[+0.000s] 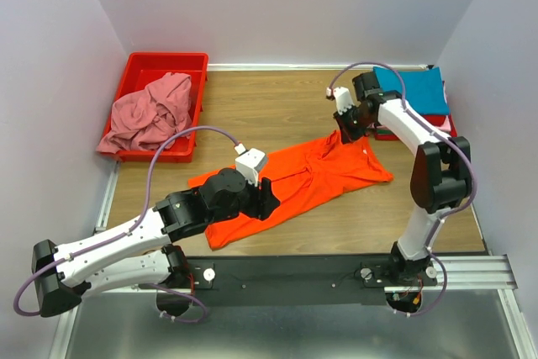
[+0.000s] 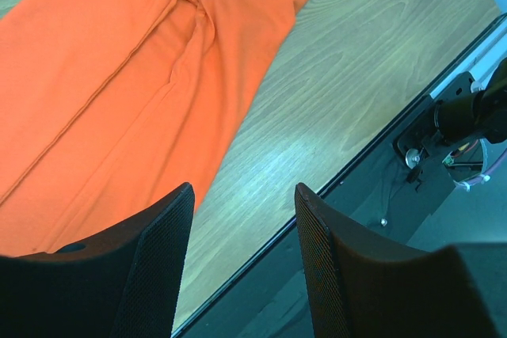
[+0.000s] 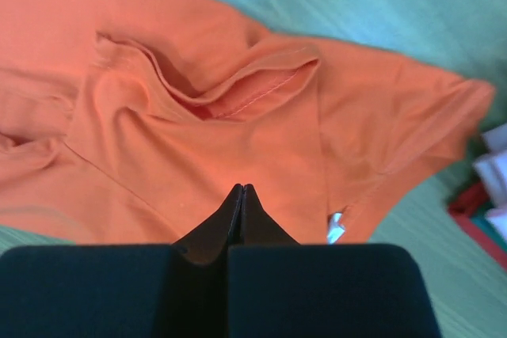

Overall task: Fold and stack the t-shirts
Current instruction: Fold the tshirt

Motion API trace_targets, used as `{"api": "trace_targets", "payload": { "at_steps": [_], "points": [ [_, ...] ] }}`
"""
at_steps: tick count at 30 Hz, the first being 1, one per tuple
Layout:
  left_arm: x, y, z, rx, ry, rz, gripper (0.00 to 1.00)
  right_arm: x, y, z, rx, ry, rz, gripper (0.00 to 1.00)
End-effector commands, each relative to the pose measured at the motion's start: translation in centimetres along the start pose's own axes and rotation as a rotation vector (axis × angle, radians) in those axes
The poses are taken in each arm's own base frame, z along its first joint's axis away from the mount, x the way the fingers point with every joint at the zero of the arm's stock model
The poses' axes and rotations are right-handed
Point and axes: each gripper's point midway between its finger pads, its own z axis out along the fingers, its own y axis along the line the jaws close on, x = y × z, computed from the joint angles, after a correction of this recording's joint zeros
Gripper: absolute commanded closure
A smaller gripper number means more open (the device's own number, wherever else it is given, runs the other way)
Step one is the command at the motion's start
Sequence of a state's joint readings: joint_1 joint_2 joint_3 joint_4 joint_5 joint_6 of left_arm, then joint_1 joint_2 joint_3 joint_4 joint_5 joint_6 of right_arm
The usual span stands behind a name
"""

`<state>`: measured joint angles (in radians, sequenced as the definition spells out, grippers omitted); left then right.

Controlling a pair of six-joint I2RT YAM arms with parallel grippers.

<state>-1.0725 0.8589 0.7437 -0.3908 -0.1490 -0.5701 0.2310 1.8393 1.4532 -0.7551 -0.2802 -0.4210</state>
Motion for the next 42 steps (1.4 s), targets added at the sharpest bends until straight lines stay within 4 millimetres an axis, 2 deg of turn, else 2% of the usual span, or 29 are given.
{"api": "trace_targets", "payload": {
  "at_steps": [1, 4, 5, 7, 12, 14, 17, 21, 25, 29, 31, 33, 34, 35, 36, 37, 38, 39, 40, 41, 42],
  "points": [
    [-0.3, 0.4, 0.0, -0.009, -0.023, -0.001, 0.38, 1.6, 0.1, 2.2, -0.001, 0.076, -0.019, 1.00],
    [-0.3, 0.3, 0.0, -0.006, -0.024, -0.004, 0.38, 0.7, -0.5, 3.1, -0.005, 0.074, -0.013, 1.00],
    [-0.3, 0.3, 0.0, -0.007, -0.024, -0.002, 0.38, 1.1, -0.5, 4.3, -0.020, 0.095, -0.006, 1.00],
    [-0.3, 0.4, 0.0, -0.009, -0.025, -0.004, 0.38, 0.1, -0.7, 4.8, -0.031, 0.080, -0.001, 0.99],
    [-0.3, 0.4, 0.1, -0.011, -0.025, -0.005, 0.38, -2.1, 1.0, 6.6, -0.076, 0.066, -0.042, 1.00],
    [-0.2, 0.5, 0.2, -0.013, -0.019, -0.004, 0.38, -3.4, 1.2, 6.7, -0.079, 0.042, -0.052, 0.99],
    [0.1, 0.6, 0.3, -0.018, -0.010, -0.001, 0.38, -4.2, 1.7, 7.2, -0.094, 0.040, -0.058, 0.96],
    [0.0, 0.6, 0.3, -0.019, -0.015, -0.003, 0.38, -4.1, 1.7, 7.3, -0.093, 0.046, -0.060, 0.91],
    [0.1, 0.6, 0.4, -0.022, -0.010, -0.002, 0.38, -4.3, 1.4, 6.8, -0.072, 0.039, -0.064, 0.89],
    [0.1, 0.7, 0.4, -0.023, -0.010, -0.002, 0.38, -5.1, 0.5, 5.2, -0.038, 0.008, -0.054, 0.88],
    [-0.1, 0.6, 0.3, -0.021, -0.016, -0.003, 0.38, -5.4, -0.1, 3.6, -0.020, -0.018, -0.046, 0.88],
    [-0.2, 0.6, 0.2, -0.022, -0.021, -0.005, 0.38, -5.5, -0.7, 1.2, 0.004, -0.057, -0.036, 0.87],
    [-0.3, 0.7, 0.1, -0.023, -0.026, -0.007, 0.38, -4.1, -0.4, 1.0, -0.008, -0.039, -0.023, 0.84],
    [-0.3, 0.6, 0.1, -0.022, -0.028, -0.008, 0.38, -3.4, -1.1, 0.0, 0.002, -0.047, -0.007, 0.79],
    [-0.4, 0.6, 0.0, -0.022, -0.031, -0.008, 0.38, -2.8, -1.2, -0.9, 0.010, -0.054, 0.002, 0.78],
    [-0.3, 0.7, 0.0, -0.023, -0.032, -0.011, 0.37, -2.5, -1.3, -2.8, 0.030, -0.082, 0.008, 0.76],
    [-0.2, 0.7, 0.1, -0.020, -0.028, -0.012, 0.36, -1.7, -1.6, -3.7, 0.039, -0.088, 0.027, 0.75],
    [-0.2, 0.5, 0.1, -0.011, -0.030, -0.011, 0.36, 1.3, -2.3, -3.9, 0.043, -0.053, 0.081, 0.72],
    [0.1, 0.4, 0.3, -0.003, -0.018, -0.009, 0.36, 1.9, -2.6, -5.8, 0.068, -0.083, 0.093, 0.71],
    [0.2, 0.2, 0.5, 0.006, -0.011, -0.006, 0.36, 3.2, -3.0, -6.4, 0.078, -0.083, 0.115, 0.71],
    [0.4, 0.0, 0.8, 0.022, -0.005, -0.002, 0.36, 6.4, -3.4, -6.3, 0.076, -0.042, 0.167, 0.71]
  ]
}}
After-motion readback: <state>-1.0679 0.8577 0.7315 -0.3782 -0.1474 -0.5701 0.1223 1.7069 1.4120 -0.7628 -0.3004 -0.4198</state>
